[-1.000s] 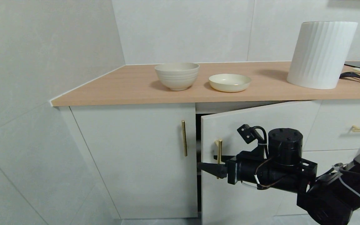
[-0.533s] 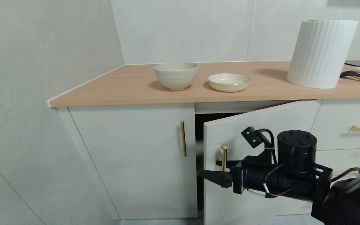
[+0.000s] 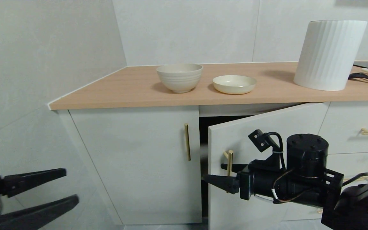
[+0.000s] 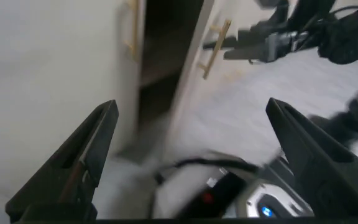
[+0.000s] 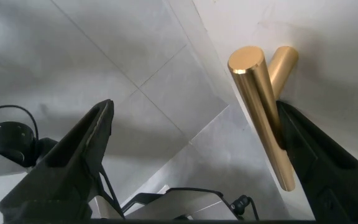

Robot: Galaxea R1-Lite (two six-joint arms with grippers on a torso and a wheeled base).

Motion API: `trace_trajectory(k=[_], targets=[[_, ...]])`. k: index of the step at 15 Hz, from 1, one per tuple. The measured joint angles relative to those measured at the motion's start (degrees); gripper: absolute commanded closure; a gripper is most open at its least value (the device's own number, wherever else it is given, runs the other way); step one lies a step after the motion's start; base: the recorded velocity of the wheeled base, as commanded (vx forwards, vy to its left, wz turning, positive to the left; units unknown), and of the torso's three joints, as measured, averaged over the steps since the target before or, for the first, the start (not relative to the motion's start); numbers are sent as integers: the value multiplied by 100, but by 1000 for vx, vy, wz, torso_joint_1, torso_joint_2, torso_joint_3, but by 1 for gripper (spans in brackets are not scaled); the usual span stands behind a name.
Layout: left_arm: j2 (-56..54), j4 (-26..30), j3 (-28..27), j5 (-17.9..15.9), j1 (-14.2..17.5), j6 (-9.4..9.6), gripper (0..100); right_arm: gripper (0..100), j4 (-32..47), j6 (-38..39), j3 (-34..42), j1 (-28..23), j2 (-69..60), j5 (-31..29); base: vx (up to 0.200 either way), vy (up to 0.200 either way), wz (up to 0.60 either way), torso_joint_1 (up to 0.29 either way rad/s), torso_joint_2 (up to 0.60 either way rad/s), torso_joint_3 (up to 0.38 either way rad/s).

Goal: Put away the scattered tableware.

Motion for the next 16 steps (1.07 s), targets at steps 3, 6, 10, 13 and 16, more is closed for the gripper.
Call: trace_trajectory(k=[3, 6, 10, 13, 16], targets=[[1431, -550, 179, -251, -483, -30, 0, 0, 2, 7, 9, 4, -22, 10, 0, 0, 0, 0, 0, 0], [2142, -749, 345, -312, -916, -317, 100, 0, 2, 5, 15, 45, -24, 5, 0, 0, 0, 0, 0, 0], [2374, -1091, 378, -323, -1086, -372, 100, 0, 2, 21, 20, 63, -30, 0, 0, 0, 0, 0, 0, 0], [2695, -1570, 217, -315, -1287, -383, 100, 0, 5, 13, 20, 74, -30, 2, 0, 0, 0, 0, 0, 0], [3526, -2063, -301, -301, -1638, -444, 100, 0, 7, 11, 15, 107, -39, 0, 0, 0, 0, 0, 0, 0]])
